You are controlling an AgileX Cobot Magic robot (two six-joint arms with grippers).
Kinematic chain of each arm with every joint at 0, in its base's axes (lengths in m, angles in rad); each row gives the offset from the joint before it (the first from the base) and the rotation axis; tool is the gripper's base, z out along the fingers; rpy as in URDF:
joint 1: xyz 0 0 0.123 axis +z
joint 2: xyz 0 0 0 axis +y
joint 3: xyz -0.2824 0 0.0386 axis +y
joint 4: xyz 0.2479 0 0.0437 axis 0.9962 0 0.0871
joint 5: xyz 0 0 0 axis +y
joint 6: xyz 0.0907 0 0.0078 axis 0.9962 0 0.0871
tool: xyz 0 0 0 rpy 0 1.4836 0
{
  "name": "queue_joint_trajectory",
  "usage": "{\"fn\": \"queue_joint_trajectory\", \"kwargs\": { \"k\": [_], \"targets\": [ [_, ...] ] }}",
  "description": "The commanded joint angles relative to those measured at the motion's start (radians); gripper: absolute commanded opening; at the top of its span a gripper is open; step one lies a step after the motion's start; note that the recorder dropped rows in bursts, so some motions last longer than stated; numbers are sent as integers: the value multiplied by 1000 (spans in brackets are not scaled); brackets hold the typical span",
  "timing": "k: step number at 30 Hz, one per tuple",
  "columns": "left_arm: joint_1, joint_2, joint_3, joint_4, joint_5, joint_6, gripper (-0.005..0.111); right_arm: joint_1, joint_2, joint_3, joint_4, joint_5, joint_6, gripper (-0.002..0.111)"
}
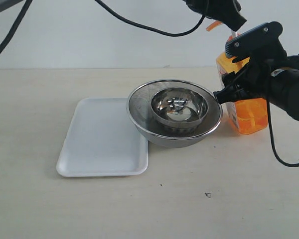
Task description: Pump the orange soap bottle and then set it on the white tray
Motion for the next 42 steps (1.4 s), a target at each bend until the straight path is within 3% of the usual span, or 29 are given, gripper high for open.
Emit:
{"fn": "queue_joint_trajectory", "kwargs": {
  "k": [1, 32, 42],
  "targets": [
    [-1, 46, 19, 8, 107, -11, 5, 1, -4, -8, -10, 0, 2, 0],
    [-1, 55, 19, 20, 130, -25, 5, 1, -4, -8, -17, 0, 17, 0],
    [-1, 21, 19, 53, 67, -25, 5, 1, -4, -8, -17, 0, 17, 0]
  ]
}}
